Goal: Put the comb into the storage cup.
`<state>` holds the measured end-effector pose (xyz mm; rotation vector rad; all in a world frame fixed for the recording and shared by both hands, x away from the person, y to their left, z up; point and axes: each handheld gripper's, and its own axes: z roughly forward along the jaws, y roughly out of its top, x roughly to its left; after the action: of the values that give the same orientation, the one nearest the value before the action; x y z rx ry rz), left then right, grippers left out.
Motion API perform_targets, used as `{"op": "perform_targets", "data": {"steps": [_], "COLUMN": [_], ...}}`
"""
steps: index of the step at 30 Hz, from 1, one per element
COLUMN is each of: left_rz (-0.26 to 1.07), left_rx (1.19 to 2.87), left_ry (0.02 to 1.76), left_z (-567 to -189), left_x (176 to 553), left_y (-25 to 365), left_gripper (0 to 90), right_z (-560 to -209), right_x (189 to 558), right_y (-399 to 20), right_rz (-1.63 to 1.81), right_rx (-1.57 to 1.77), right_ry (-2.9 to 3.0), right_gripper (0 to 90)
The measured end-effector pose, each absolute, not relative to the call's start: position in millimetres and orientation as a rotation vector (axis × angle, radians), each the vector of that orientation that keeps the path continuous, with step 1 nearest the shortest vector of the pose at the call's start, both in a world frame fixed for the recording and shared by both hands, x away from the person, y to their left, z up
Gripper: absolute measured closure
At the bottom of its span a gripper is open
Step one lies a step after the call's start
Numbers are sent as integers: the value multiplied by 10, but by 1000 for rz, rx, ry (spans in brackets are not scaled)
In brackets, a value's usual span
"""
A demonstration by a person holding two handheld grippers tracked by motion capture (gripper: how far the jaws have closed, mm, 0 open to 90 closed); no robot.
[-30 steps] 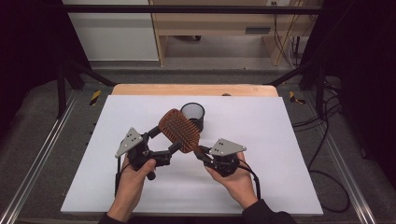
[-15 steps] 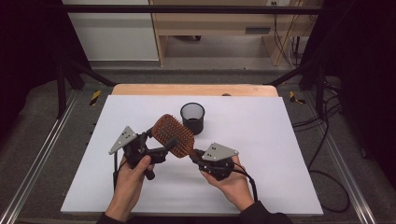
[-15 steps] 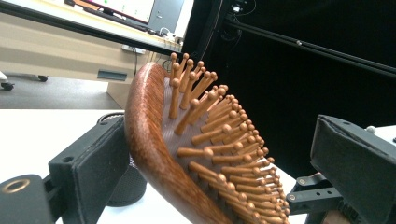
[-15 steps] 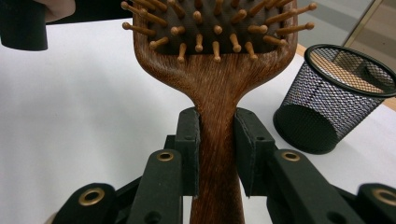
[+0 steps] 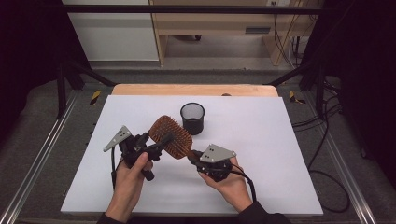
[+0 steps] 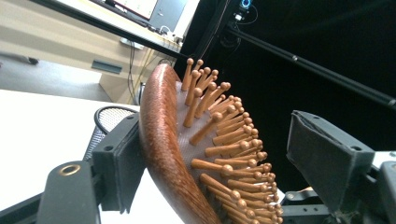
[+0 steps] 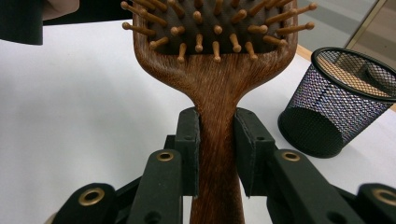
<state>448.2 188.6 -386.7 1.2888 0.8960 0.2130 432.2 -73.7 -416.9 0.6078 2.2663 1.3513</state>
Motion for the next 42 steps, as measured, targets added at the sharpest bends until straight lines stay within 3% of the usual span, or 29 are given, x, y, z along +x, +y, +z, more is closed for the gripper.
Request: {"op": "perform_targets", "data": {"steps": [19, 42], "left_rz": [169, 173], "left_rx": [1260, 1262], "left_ry": [916, 892], "left_z": [-3875, -3850], "left_x": [4462, 4373], "left_y": [1887, 1829], "left_gripper": [406, 499], "right_z": [-4214, -4281], "right_x": [4269, 4283], "right_y": [-616, -575], "right_rz": [1324, 1333], "right_rx": [569, 587], "right_ry": [2280, 2317], "right_gripper": [728, 726]}}
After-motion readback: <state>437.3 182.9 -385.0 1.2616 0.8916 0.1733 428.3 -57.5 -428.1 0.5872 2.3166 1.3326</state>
